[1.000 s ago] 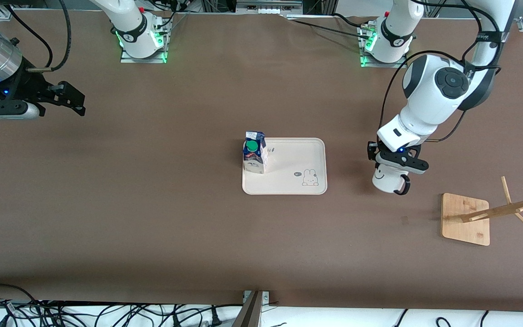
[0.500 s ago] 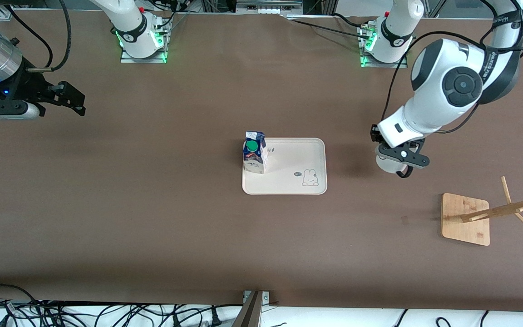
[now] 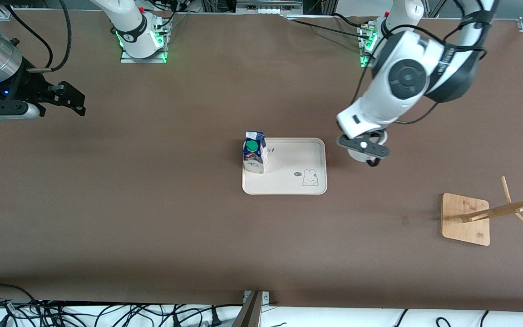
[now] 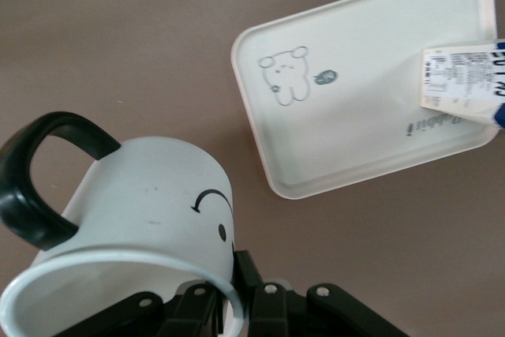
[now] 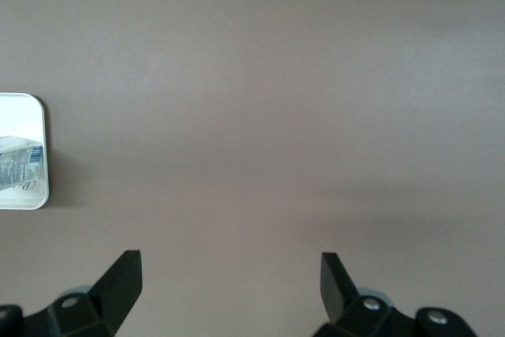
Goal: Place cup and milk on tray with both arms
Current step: 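Carry the mug over the tray beside the carton with the left gripper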
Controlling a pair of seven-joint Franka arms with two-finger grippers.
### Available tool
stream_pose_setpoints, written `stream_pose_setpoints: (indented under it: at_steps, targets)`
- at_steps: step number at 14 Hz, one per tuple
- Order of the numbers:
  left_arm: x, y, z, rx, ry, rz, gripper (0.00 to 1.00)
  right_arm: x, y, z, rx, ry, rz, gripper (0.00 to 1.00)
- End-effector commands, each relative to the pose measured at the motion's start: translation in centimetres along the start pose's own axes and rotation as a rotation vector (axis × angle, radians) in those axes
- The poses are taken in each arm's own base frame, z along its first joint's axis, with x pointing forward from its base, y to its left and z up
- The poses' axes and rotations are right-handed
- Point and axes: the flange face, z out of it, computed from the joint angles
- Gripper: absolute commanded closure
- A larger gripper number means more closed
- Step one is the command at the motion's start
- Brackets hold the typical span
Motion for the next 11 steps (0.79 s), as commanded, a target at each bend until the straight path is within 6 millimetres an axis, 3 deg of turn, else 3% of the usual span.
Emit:
stream_pose_setpoints:
  at_steps: [1, 5, 11]
  targets:
    - [1.6, 5.3, 2.1, 0.012, -0.05, -0.038, 1.0, 0.1, 0.0, -0.4, -0.003, -0.005, 0.003, 0.0]
    - [2.7, 10.6, 6.8, 0.012, -0.103, 0.025, 1.0, 0.1, 0.0, -0.5, -0.004, -0.004, 0.003, 0.0]
    - [4.0, 11.6, 13.0, -0.012, -0.154, 0.021, 1.0, 0.1, 0.0, -0.4, -0.003, -0.007, 0.003, 0.0]
